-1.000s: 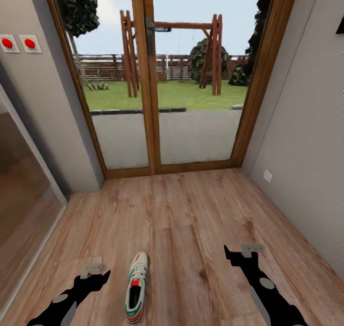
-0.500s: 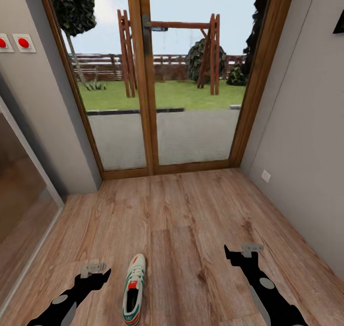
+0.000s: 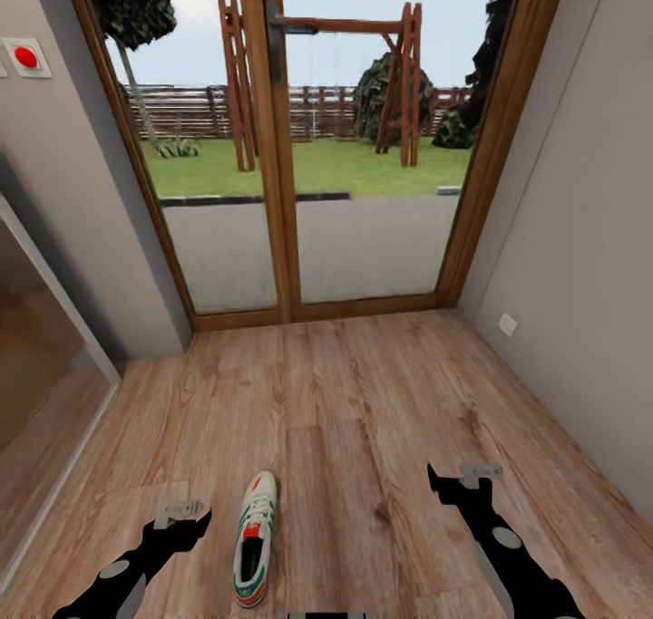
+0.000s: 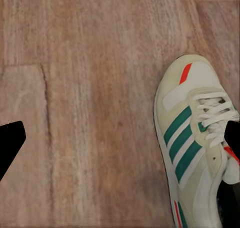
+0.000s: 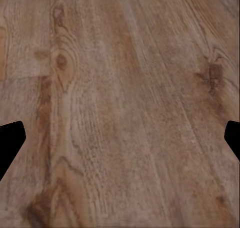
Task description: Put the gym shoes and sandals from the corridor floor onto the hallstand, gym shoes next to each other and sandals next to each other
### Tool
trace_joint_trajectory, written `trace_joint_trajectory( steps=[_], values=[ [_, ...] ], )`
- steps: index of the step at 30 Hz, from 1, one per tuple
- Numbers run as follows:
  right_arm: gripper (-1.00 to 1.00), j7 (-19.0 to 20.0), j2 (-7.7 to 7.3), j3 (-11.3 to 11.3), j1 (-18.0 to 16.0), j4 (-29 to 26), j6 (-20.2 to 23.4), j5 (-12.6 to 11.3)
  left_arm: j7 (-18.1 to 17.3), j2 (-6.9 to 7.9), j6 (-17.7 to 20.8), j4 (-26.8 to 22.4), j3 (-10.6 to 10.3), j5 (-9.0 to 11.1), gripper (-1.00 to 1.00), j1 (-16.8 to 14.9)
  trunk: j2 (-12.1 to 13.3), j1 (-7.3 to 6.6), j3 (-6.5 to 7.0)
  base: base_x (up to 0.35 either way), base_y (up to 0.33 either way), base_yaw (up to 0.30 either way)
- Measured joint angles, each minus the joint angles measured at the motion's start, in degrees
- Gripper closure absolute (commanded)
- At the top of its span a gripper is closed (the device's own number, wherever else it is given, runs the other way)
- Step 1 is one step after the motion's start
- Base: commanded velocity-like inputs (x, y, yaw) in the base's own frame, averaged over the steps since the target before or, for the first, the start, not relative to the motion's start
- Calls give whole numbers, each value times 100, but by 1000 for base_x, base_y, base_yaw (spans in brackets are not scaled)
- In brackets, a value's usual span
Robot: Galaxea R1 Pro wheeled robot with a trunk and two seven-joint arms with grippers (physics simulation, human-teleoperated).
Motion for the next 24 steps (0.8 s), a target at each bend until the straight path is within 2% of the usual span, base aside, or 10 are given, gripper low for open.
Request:
trace_joint_trajectory(
  steps=[8,20,24],
  values=[
    [-100,-217,1,-10,0,0,7,-1,0,-10,9,13,-9,-6,-100,0,-11,21,-177,0,0,-1],
    [-100,-240,1,-11,0,-1,17,-1,0,-11,10,14,-10,-7,-100,-1,-27,52,-502,0,0,-137],
    [-100,-240,2,-11,0,0,15,-1,0,-10,5,14,-6,-6,-100,-1,-27,51,-508,0,0,-31]
  ],
)
